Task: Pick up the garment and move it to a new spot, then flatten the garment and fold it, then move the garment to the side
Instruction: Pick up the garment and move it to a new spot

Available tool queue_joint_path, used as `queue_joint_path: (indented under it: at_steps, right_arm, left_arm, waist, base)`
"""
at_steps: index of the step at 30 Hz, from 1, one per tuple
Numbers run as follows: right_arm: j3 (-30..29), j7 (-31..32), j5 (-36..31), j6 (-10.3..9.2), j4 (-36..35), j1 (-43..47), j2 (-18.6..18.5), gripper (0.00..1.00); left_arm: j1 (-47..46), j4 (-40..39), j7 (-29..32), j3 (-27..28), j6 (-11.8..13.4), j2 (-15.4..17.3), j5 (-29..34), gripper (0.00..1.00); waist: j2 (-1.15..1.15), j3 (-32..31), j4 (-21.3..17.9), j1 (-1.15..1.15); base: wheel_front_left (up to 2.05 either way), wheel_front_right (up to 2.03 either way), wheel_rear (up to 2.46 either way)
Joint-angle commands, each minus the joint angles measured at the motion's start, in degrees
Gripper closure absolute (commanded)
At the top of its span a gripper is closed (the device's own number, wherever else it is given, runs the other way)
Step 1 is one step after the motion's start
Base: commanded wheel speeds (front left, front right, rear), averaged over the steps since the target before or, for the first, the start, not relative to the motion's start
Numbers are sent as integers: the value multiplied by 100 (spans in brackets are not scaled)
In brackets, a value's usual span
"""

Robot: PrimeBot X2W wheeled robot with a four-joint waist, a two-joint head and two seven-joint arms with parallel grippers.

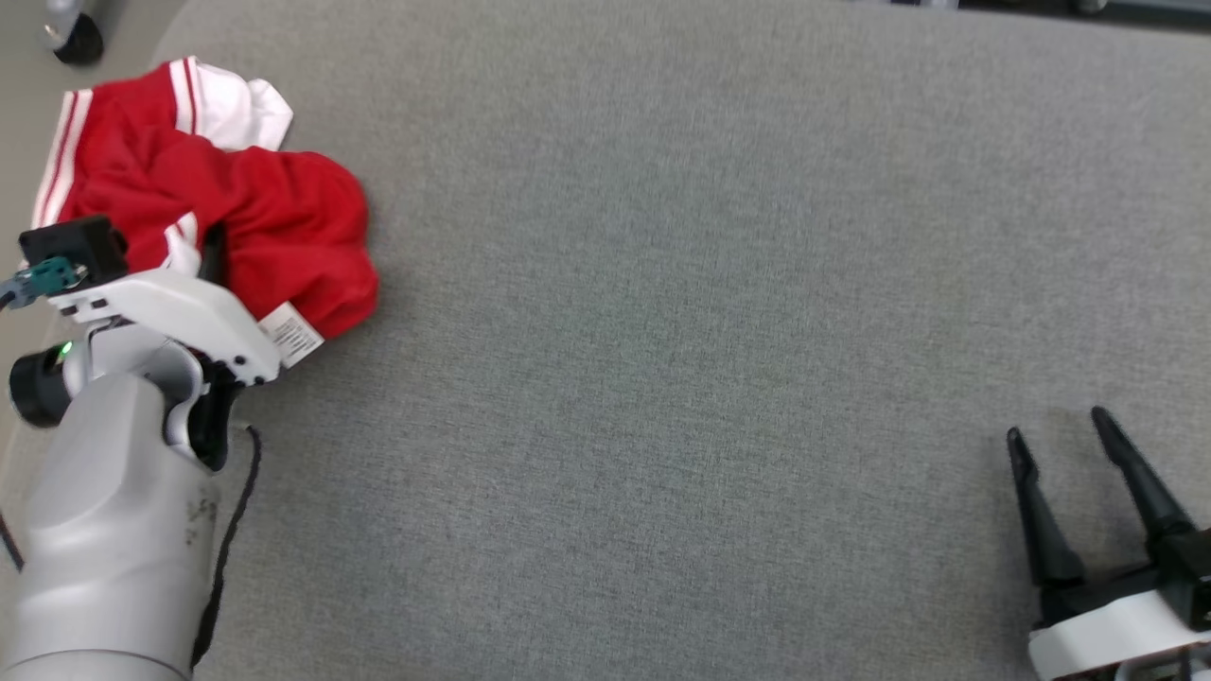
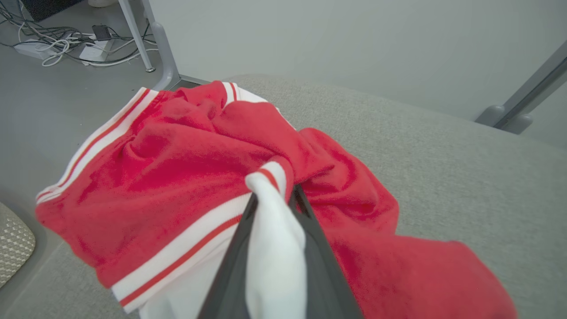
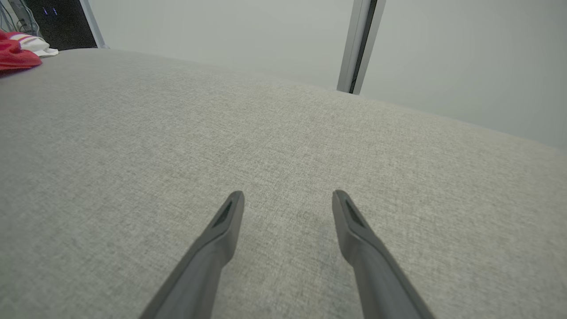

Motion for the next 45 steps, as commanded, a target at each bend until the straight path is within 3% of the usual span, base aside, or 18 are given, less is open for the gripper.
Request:
queue_joint_path:
  at_steps: [1, 7, 14, 18, 22, 27, 32, 36, 38, 39, 40, 45]
  right_arm:
    - [31, -35, 53, -2, 65, 57, 45, 0]
    - [256, -110, 121, -2, 417, 99, 336, 0]
    - [346, -129, 197, -2, 565, 102, 582, 0]
    - [296, -131, 237, -2, 516, 137, 648, 0]
    - [227, -129, 264, -2, 465, 106, 701, 0]
    - [202, -129, 325, -2, 446, 42, 736, 0]
    - [170, -128, 441, -2, 488, 44, 749, 0]
    - [273, -128, 571, -2, 528, 33, 748, 0]
    - [311, -128, 617, -2, 546, 47, 748, 0]
    - [307, -128, 627, -2, 551, 66, 746, 0]
    - [293, -128, 636, -2, 555, 95, 747, 0]
    - [261, -128, 536, -2, 571, 164, 745, 0]
  left_arm:
    - [8, -138, -102, -63, -58, -47, 18, 100]
    - [408, -1381, -137, -553, -226, -331, 44, 100]
    - [1469, -4102, 709, -1505, -261, -669, -184, 100]
    - [2077, -5553, 1295, -2240, -148, -767, -384, 100]
    - [2409, -6295, 1632, -2797, 115, -792, -534, 100]
    - [2489, -6125, 1750, -2878, 385, -793, -720, 100]
    - [2381, -4772, 1669, -2574, 633, -539, -592, 100]
    - [2233, -3554, 1176, -2478, 500, -472, -509, 100]
    - [2197, -3166, 860, -2444, 420, -510, -541, 63]
    - [2193, -3035, 709, -2468, 348, -535, -549, 7]
    - [2198, -2957, 511, -2481, 269, -559, -570, 0]
    - [2511, -2860, -568, -2432, 272, -532, -400, 0]
  waist:
    - [0, -285, -1, 0]
    - [0, -942, -227, 0]
    - [0, -1378, -865, 0]
    - [0, -1425, -1295, 0]
    - [0, -1367, -1732, 0]
    - [0, -1223, -2230, 0]
    - [0, -1141, -2544, 0]
    - [0, -1109, -2676, 0]
    - [0, -1118, -2698, 0]
    - [0, -1129, -2693, 0]
    - [0, -1150, -2675, 0]
    - [0, -1346, -2587, 0]
  base:
    - [0, 0, 0]
    - [0, 0, 0]
    - [0, 0, 0]
    - [0, 0, 0]
    - [0, 0, 0]
    - [0, 0, 0]
    - [0, 0, 0]
    - [0, 0, 0]
    - [0, 0, 0]
    - [0, 0, 0]
    - [0, 0, 0]
    - [0, 0, 0]
